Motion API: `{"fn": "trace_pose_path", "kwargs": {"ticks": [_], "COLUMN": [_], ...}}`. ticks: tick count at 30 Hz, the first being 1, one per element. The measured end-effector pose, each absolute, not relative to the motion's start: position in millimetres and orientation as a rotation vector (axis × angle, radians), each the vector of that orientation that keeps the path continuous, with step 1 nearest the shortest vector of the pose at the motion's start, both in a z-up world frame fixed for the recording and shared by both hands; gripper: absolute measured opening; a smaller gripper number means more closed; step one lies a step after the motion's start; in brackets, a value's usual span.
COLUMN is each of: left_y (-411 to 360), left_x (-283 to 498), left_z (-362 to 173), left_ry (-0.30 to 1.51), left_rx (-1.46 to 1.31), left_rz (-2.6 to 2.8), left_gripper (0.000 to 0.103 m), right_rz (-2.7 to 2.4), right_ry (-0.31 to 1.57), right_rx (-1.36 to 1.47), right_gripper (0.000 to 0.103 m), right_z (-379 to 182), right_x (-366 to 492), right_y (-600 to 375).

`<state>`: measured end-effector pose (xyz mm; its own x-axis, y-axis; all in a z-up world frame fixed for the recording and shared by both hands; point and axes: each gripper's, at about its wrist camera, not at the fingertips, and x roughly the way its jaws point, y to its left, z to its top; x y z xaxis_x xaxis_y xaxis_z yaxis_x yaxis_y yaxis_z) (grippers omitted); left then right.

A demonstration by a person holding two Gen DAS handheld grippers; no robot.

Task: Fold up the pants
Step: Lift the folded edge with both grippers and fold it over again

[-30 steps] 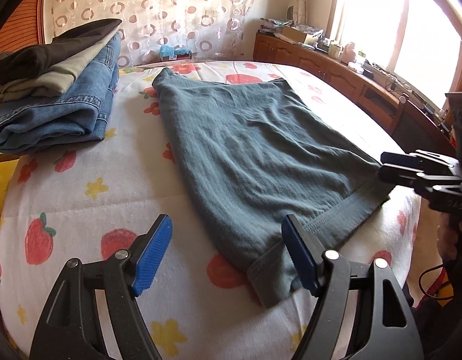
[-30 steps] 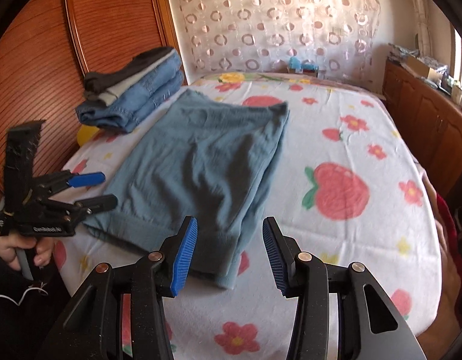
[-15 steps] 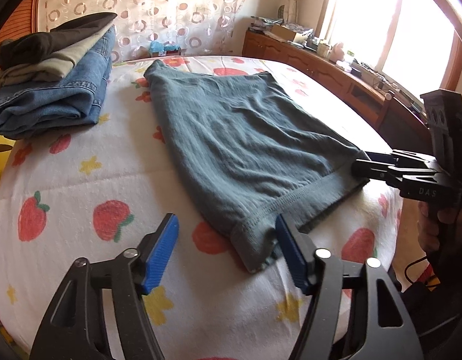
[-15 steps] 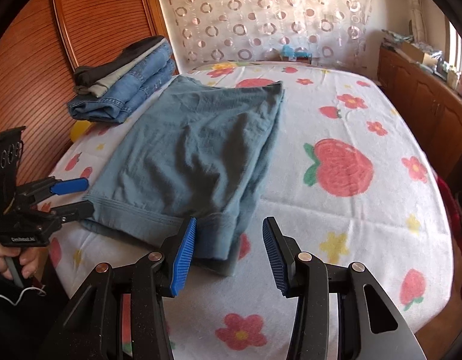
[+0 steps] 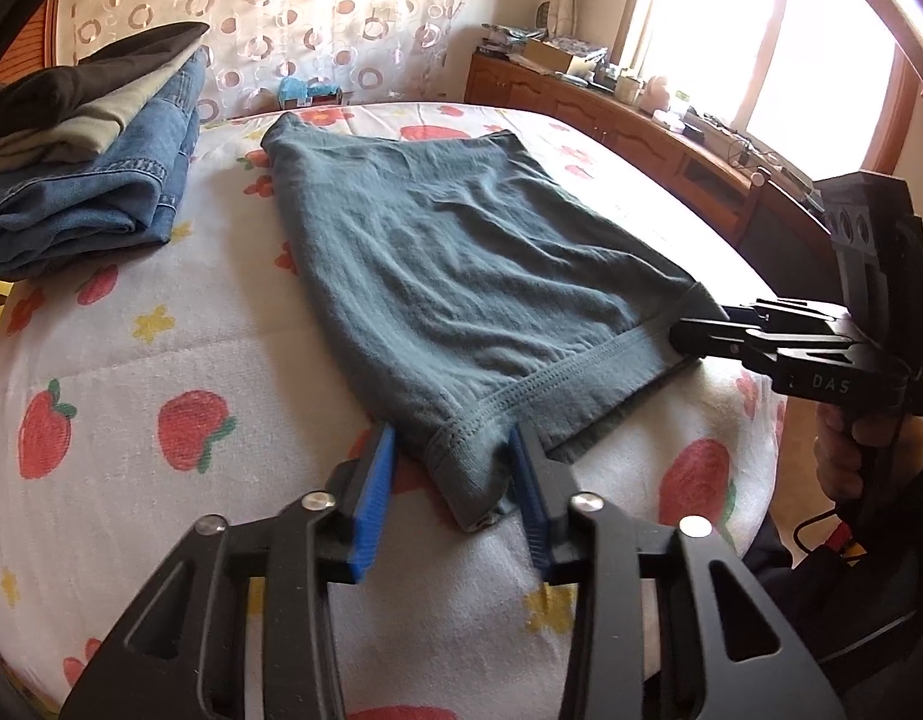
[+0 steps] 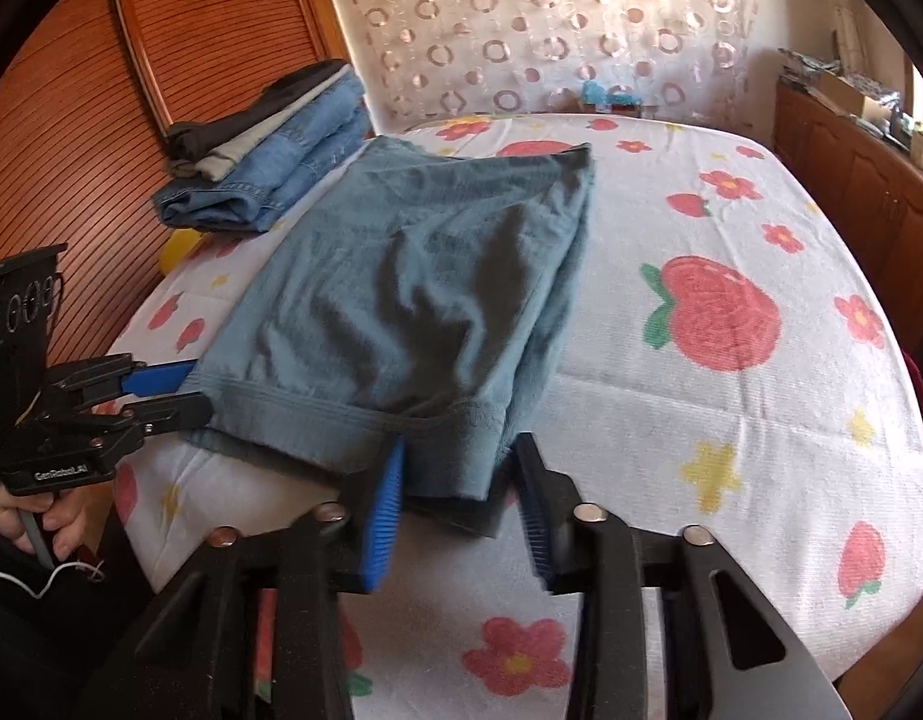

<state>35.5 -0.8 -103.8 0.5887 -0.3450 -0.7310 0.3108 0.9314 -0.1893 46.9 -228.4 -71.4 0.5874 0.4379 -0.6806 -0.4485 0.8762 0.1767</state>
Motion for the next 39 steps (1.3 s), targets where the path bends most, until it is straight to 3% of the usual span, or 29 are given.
{"fn": "trace_pose_path", "kwargs": {"ticks": [4, 10, 29, 39], "left_y": [-0.9, 1.6, 4.7, 3.6], "left_x": [34.7, 32.0, 20.0, 31.1], "left_z": [-100.9, -82.9, 14.5, 9.2], "left_ry": [0.843, 0.780, 0.540, 0.553], "left_rx": [-0.055, -0.083, -0.057, -0.039], "left_rz": [-0.395, -0.417, -0.462, -0.447], "left_gripper": [0.017, 0.014, 0.012, 0.012], "right_rz": [0.545, 0.569, 0.605, 0.615], "right_ry": [0.785, 0.766, 0.565, 0.532], "right_rx": [0.011, 0.045, 0.042, 0.031], "right_gripper": [0.021, 0.017, 0.017, 0.017], "right_z": [-73.6, -71.6, 7.3, 10.4], "right_x": [47.1, 47.0, 18.0, 12.8], "right_y": [-230.6, -235.5, -255.7, -258.9]}}
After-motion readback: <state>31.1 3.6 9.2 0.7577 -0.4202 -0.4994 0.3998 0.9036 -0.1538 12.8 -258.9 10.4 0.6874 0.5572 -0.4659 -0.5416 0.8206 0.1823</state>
